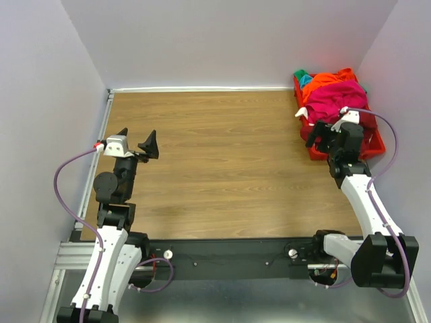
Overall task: Fold and stack the t-shirts
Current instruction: Grab the tshirt from the pile
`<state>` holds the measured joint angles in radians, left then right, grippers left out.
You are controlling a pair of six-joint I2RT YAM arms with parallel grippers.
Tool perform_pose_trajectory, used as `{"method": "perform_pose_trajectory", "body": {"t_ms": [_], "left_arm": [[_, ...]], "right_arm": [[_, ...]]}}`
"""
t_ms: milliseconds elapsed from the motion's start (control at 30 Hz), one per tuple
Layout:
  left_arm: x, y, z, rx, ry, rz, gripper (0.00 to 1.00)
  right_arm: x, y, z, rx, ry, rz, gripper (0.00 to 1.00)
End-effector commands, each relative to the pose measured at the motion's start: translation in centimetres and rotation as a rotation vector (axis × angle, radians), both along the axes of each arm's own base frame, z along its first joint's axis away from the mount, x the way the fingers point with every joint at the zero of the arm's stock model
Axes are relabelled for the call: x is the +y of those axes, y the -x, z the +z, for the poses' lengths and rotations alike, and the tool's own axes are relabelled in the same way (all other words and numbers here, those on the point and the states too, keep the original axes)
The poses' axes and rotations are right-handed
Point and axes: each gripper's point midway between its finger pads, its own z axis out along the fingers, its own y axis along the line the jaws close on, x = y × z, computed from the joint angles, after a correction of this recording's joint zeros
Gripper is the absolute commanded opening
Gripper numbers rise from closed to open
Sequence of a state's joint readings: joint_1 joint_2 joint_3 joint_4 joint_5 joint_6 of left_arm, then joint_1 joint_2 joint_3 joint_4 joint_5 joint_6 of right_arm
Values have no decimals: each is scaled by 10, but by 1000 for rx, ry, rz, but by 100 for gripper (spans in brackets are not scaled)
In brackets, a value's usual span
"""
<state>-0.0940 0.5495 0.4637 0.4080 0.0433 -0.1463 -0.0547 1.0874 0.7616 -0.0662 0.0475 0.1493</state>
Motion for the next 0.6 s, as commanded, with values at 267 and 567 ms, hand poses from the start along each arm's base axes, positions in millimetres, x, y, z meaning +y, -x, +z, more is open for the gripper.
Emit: {"method": "perform_pose_trajectory", "body": {"t_ms": [267,567], "left_arm": [[-11,8,19,-45,-17,-56,98],[-27,5,16,-11,-49,-135,97]], "right_arm": [[80,29,15,-33,198,716,100],[44,-26,31,73,174,510,100]]}}
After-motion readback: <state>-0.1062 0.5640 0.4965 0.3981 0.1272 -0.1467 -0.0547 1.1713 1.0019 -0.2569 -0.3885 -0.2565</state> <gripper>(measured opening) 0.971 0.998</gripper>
